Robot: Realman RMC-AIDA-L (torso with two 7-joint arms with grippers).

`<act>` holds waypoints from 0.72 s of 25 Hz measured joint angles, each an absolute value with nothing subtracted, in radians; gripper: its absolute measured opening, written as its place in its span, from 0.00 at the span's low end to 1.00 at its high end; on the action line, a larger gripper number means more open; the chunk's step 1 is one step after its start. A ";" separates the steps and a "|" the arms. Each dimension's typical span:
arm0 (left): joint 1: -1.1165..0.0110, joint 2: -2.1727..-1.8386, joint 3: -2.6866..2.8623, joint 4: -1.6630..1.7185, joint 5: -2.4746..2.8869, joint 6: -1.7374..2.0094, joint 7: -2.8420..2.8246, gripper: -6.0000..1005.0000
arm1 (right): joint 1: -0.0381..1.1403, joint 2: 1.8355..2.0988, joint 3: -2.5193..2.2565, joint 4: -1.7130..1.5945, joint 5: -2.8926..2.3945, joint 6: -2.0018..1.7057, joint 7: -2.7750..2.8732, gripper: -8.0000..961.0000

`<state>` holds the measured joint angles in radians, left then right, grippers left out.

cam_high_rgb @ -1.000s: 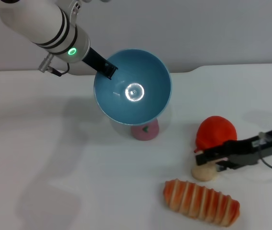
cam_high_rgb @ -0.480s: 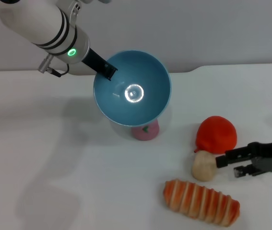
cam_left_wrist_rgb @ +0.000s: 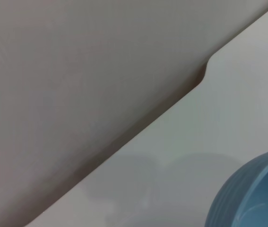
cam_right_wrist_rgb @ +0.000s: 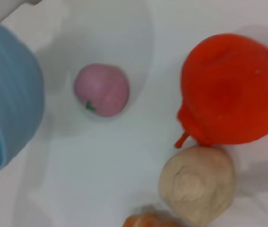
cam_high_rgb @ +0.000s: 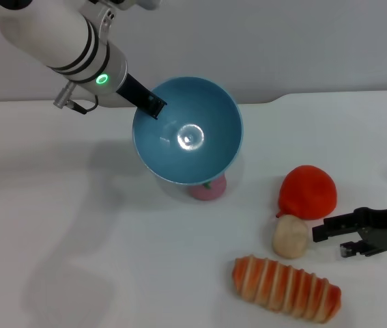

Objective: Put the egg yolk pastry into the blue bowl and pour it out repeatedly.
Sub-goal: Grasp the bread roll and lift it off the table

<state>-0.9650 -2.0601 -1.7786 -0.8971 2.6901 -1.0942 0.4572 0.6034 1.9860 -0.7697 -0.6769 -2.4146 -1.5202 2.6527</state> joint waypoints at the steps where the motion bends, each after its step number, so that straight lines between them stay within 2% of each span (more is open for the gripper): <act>1: -0.965 -2.060 -1.777 -0.897 2.690 -1.094 0.457 0.01 | 0.602 1.986 -0.769 -0.675 -2.416 -1.509 2.654 0.82; 13: -0.958 -2.060 -1.775 -0.897 2.690 -1.092 0.457 0.01 | 0.635 1.996 -0.772 -0.605 -2.411 -1.355 2.656 0.82; 18: -0.958 -2.060 -1.773 -0.899 2.690 -1.091 0.457 0.01 | 0.657 2.012 -0.770 -0.590 -2.405 -1.323 2.643 0.82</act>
<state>-0.9584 -2.0602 -1.7727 -0.8987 2.6900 -1.0908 0.4571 0.6566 2.0115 -0.7701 -0.5898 -2.4051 -1.3233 2.6428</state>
